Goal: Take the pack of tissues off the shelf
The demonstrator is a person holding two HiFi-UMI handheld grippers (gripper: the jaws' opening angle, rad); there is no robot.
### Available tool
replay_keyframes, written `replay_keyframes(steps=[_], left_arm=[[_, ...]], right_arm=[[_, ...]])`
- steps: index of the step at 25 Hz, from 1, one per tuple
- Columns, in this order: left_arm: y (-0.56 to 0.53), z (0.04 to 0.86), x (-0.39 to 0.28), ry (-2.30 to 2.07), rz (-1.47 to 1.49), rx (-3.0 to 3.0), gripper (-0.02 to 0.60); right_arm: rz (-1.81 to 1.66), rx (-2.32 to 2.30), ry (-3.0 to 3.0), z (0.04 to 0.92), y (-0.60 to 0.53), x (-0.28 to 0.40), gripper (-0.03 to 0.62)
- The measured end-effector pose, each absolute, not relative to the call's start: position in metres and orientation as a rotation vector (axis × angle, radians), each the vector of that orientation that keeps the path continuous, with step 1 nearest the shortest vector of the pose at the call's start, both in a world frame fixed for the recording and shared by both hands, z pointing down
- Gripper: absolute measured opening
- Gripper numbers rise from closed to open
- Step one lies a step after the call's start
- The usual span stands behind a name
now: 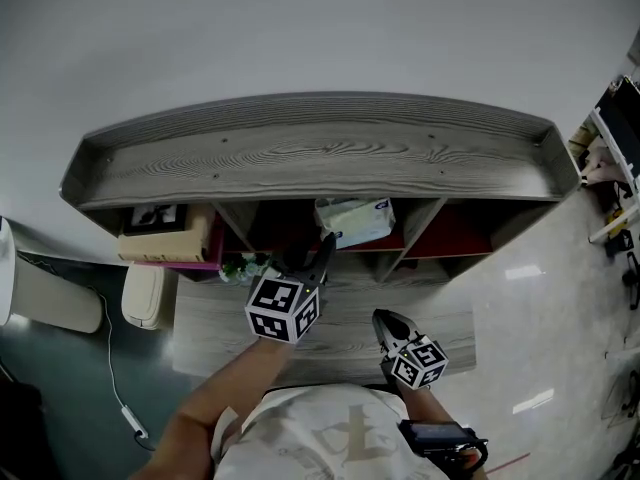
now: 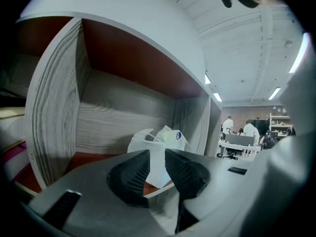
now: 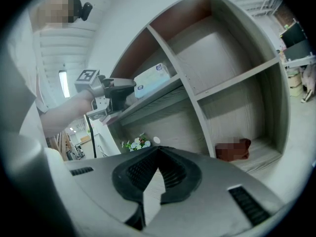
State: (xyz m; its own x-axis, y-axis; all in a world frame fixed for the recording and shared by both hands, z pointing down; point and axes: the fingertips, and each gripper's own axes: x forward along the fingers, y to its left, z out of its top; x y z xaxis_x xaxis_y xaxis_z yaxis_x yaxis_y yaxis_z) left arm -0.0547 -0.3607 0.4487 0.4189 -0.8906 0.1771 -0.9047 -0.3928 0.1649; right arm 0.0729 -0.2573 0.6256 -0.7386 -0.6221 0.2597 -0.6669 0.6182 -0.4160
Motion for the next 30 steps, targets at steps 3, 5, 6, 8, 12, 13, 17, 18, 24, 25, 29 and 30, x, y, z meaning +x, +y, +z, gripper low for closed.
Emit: replay_keyframes(steps=[3,5,6,8,12,13,17,18,24,25,29,30], left_arm=[[-0.363,0.449,-0.056,-1.576,0.095,2.438,0.11],[-0.363,0.451,-0.057,-1.578,0.102,2.436,0.105],[-0.363,0.451,-0.058,-1.581,0.105,2.435,0.084],[-0.363,0.451,-0.059,-1.587,0.108,2.437,0.084],[-0.363,0.451,-0.062,-1.599,0.11,2.44,0.058],[-0.364,0.451,-0.063,-1.602,0.108,2.44,0.058],[-0.364,0.451,-0.067,-1.611,0.091,2.435,0.035],[-0.363,0.451,-0.068,-1.611,0.087,2.434,0.035],[-0.359,0.449,-0.073,-1.61,0.062,2.442,0.026],[-0.358,0.449,-0.074,-1.609,0.059,2.443,0.026],[-0.356,0.446,-0.078,-1.612,0.042,2.448,0.025],[-0.356,0.445,-0.079,-1.612,0.036,2.45,0.025]], right_arm=[[0.765,1.094,-2.745,0.627,-0.261,0.072,0.005],[0.77,1.09,-2.744,0.628,-0.261,0.071,0.005],[0.772,1.087,-2.744,0.629,-0.261,0.07,0.005],[0.774,1.083,-2.745,0.63,-0.261,0.068,0.005],[0.771,1.082,-2.746,0.63,-0.262,0.067,0.005],[0.77,1.083,-2.745,0.63,-0.262,0.067,0.005],[0.766,1.09,-2.74,0.629,-0.262,0.068,0.005],[0.765,1.09,-2.739,0.629,-0.261,0.068,0.005],[0.755,1.09,-2.734,0.629,-0.259,0.067,0.005],[0.752,1.089,-2.734,0.628,-0.259,0.066,0.005],[0.743,1.085,-2.735,0.626,-0.256,0.063,0.005],[0.742,1.085,-2.734,0.626,-0.255,0.063,0.005]])
